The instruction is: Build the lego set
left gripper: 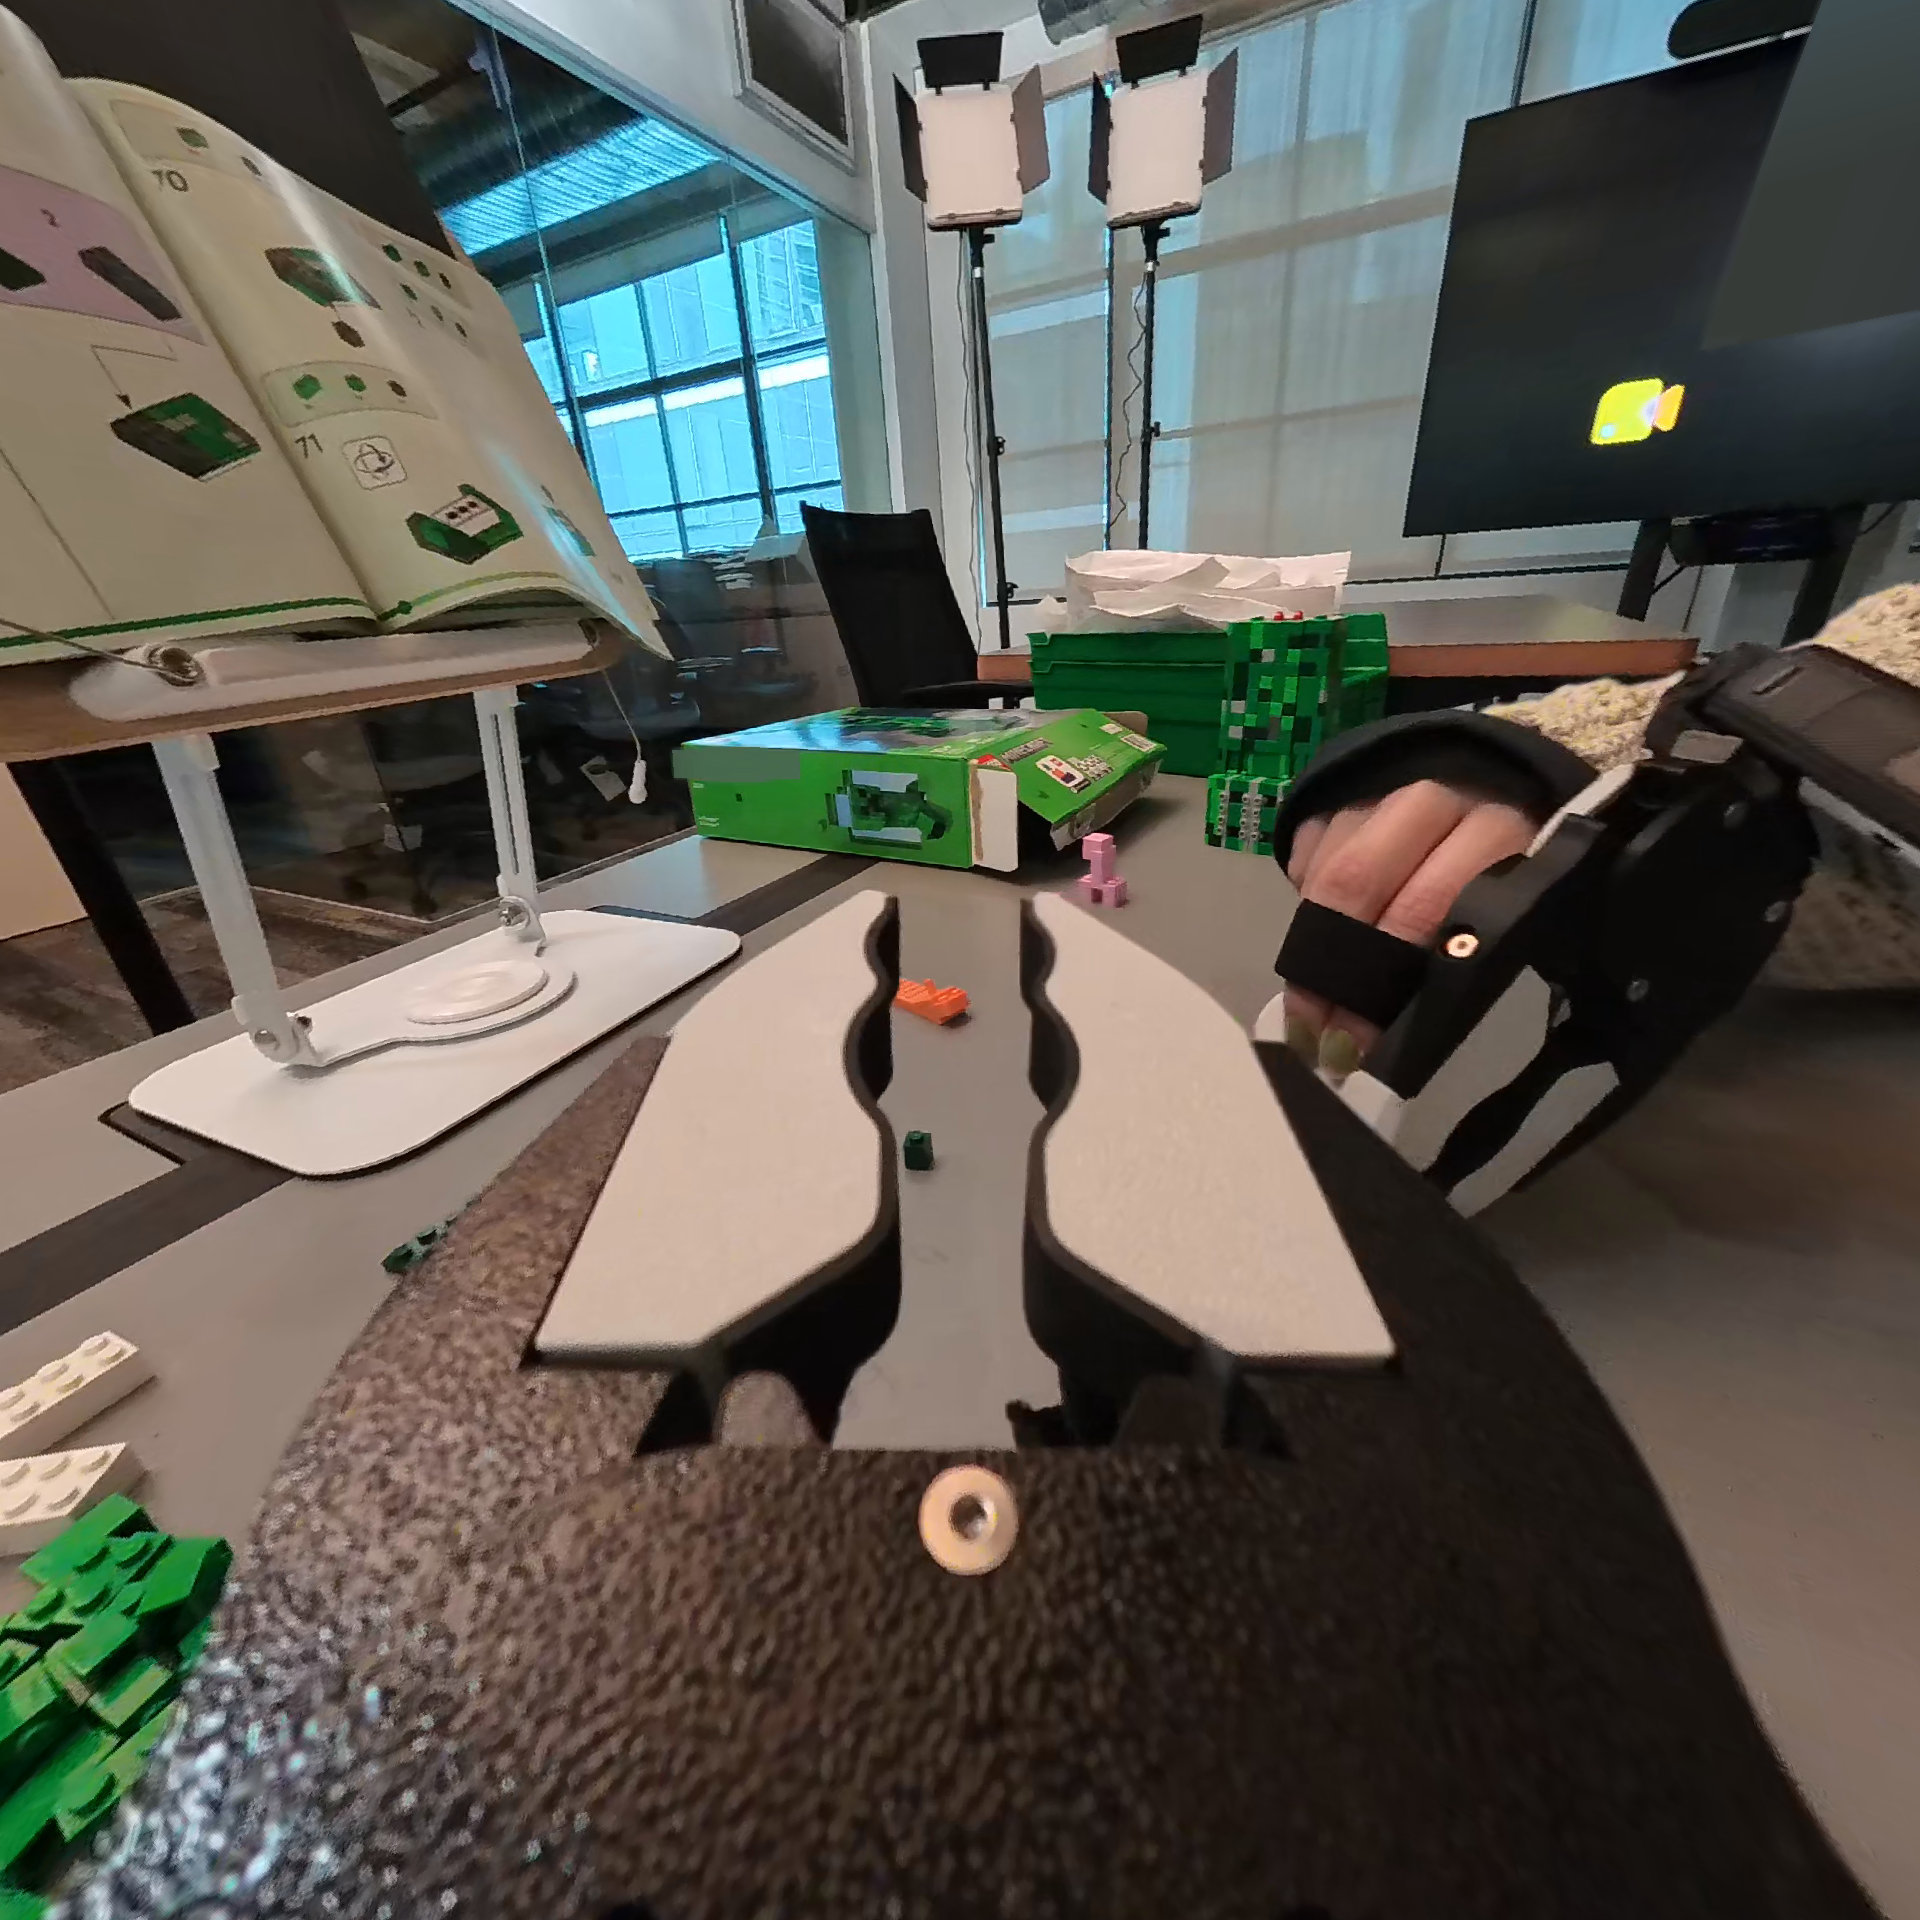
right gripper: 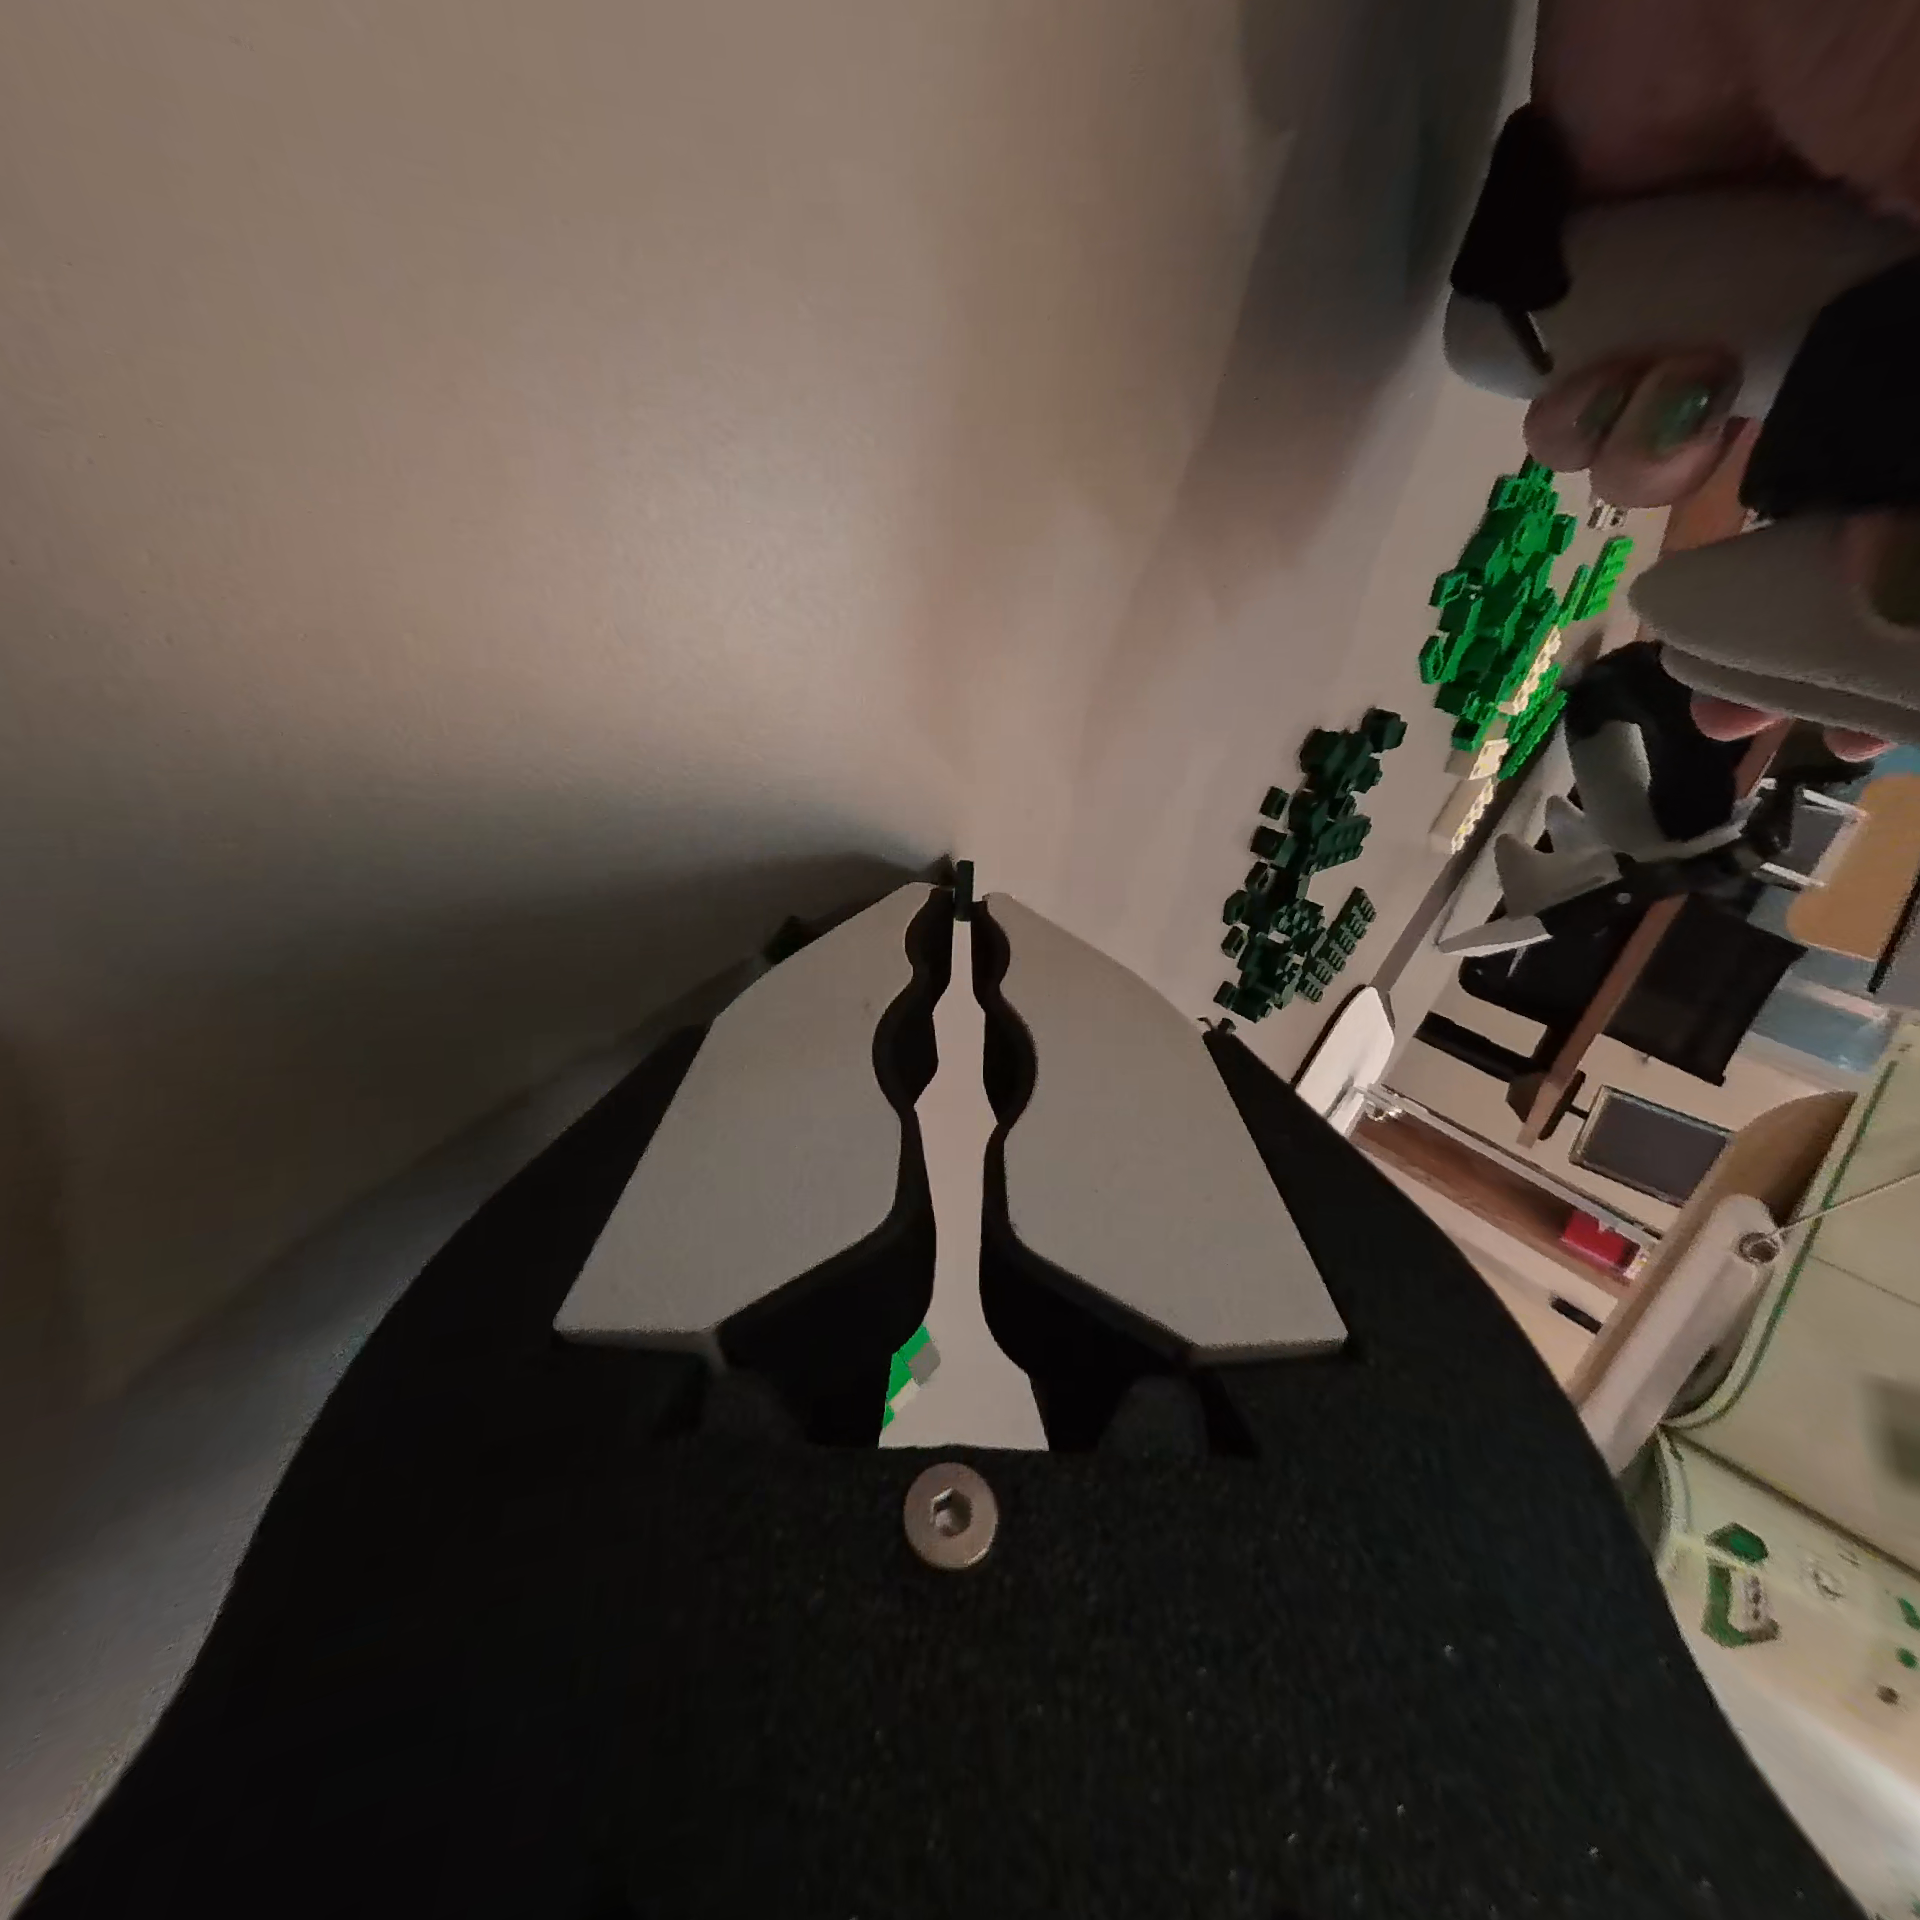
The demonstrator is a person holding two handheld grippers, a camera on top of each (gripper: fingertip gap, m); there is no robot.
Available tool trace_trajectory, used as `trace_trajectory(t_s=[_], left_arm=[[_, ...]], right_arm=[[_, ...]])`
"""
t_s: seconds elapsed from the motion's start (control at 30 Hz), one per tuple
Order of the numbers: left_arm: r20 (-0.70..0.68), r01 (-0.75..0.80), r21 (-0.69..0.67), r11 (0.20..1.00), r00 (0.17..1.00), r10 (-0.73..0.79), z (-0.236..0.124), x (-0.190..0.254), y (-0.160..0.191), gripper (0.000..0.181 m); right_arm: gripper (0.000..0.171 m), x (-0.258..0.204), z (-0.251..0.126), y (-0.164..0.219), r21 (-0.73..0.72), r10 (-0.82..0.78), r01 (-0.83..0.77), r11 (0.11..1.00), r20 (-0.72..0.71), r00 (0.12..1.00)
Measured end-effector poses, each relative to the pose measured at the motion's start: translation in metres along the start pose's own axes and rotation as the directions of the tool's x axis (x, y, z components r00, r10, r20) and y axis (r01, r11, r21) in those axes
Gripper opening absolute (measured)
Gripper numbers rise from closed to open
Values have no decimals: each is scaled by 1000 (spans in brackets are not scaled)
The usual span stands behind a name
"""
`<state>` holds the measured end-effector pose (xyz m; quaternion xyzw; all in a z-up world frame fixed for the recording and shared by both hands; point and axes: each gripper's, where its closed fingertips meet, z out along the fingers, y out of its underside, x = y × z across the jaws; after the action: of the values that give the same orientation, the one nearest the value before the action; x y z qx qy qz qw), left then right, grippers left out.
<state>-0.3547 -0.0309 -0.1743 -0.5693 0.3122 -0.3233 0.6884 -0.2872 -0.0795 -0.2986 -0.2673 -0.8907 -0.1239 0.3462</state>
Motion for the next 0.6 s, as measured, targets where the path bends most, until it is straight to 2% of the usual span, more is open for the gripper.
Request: trace_trajectory(t_s=[0.33, 0.6], left_arm=[[31, 25, 17, 1000, 999, -25, -3, -7, -2, 14], [31, 30, 18, 999, 999, -31, -4, -8, -2, 13]], right_arm=[[3, -1, -1, -1, 5, -59, 59, 998, 4, 998], [10, -3, -5, 0, 18, -37, 36, 999, 44, 998]])
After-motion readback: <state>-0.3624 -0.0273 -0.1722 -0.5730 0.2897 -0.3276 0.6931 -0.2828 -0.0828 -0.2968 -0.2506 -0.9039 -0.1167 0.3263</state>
